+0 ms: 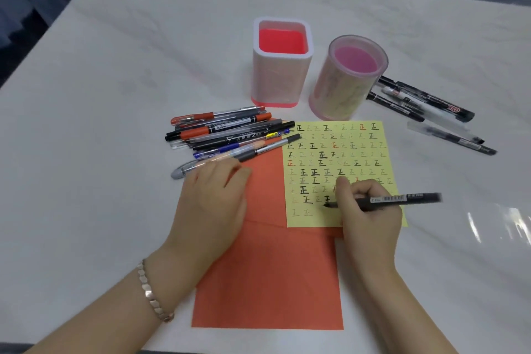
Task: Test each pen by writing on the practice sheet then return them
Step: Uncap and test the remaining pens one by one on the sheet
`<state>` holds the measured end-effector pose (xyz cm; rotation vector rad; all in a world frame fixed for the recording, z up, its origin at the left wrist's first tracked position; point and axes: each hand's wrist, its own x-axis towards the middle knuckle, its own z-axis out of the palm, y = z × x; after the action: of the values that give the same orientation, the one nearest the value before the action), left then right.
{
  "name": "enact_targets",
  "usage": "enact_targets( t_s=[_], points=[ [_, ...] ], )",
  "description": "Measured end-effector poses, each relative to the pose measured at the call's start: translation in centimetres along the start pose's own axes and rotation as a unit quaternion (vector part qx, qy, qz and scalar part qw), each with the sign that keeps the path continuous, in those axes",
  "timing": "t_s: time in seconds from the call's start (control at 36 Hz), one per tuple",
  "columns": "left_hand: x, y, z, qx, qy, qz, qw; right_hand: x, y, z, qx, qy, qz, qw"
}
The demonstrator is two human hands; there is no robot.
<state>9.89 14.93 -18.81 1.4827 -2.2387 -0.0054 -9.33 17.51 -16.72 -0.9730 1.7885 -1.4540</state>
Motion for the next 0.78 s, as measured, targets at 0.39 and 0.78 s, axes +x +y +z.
enact_targets(
  t_s=[0.39, 0.78],
  points=[
    [0.1, -1.5, -0.8, 0.035, -0.017, -0.055, 0.998, 0.4, -1.9, -0.4, 0.050, -0.110, 0.036, 0.992],
    [2.9, 6.0, -4.5, -0.441, -0.034, -0.177, 0.879, 0.2, -4.8, -2.5, 0.161, -0.129, 0.025, 0.978]
  ],
)
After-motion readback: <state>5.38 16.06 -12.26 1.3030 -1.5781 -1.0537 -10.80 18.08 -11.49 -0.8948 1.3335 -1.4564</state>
